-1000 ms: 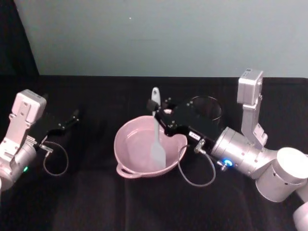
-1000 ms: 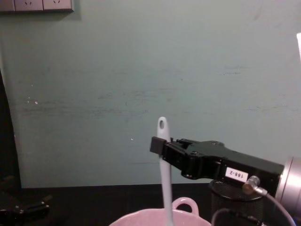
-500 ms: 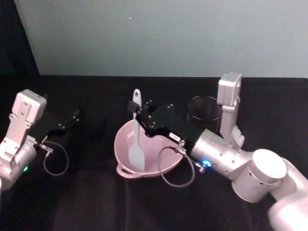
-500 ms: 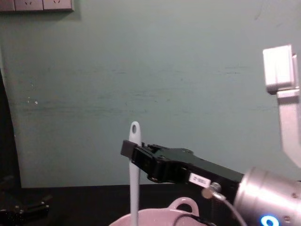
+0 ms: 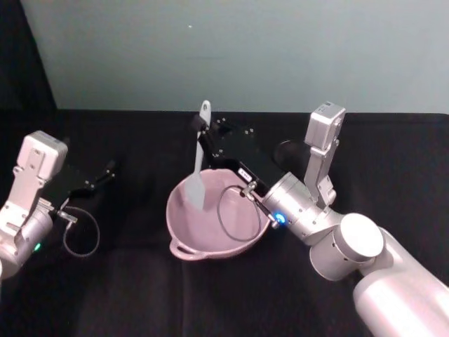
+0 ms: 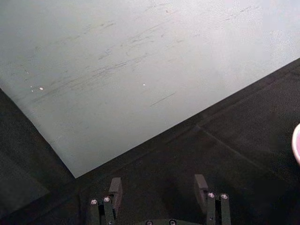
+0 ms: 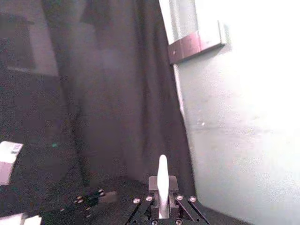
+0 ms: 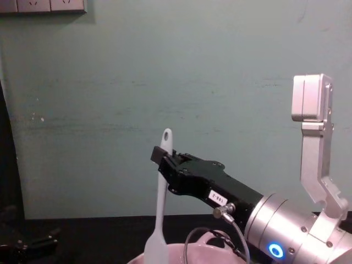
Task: Use the one hand to pick up the spoon and stir the clear water in the bowl.
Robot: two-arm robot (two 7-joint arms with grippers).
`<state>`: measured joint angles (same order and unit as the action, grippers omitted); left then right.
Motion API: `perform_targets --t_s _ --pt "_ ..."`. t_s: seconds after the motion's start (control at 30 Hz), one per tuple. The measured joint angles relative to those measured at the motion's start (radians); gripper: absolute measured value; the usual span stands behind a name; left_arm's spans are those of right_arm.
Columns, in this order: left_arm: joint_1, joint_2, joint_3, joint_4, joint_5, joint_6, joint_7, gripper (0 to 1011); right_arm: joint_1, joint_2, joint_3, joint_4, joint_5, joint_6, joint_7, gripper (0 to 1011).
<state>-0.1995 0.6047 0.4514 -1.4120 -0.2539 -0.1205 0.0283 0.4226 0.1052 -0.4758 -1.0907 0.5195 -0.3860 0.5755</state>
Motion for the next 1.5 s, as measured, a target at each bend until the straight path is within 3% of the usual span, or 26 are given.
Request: perform_targets --t_s 0.17,0.33,0.57,0.7,0.9,1.2,1.5 --pt "0.0 0.0 0.0 0.0 0.0 0.0 0.0 1011 0.018 -0.019 0.022 0.049 -0.034 -0.065 -0.022 114" --pt "0.0 0.0 0.0 0.0 0.0 0.0 0.0 1011 0.025 -0.019 0.042 0.07 -0.057 -0.093 -0.039 114" --pt "0.0 0.0 0.0 0.0 0.0 0.0 0.0 1011 0.023 0.001 0.071 0.07 -0.082 -0.105 -0.051 114" --pt "0.0 0.0 0.0 0.0 0.0 0.0 0.0 1011 -0.002 0.024 0.082 0.034 -0.095 -0.105 -0.047 116" --pt "0.0 0.0 0.0 0.0 0.0 0.0 0.0 1011 -0.052 0.069 0.088 -0.056 -0.095 -0.042 -0.016 114" --pt "0.0 0.0 0.0 0.0 0.0 0.0 0.0 1011 -0.148 0.148 0.07 -0.232 -0.031 0.105 0.051 114" --pt "0.0 0.0 0.0 0.0 0.0 0.0 0.0 1011 -0.168 0.157 0.033 -0.277 0.008 0.147 0.063 114"
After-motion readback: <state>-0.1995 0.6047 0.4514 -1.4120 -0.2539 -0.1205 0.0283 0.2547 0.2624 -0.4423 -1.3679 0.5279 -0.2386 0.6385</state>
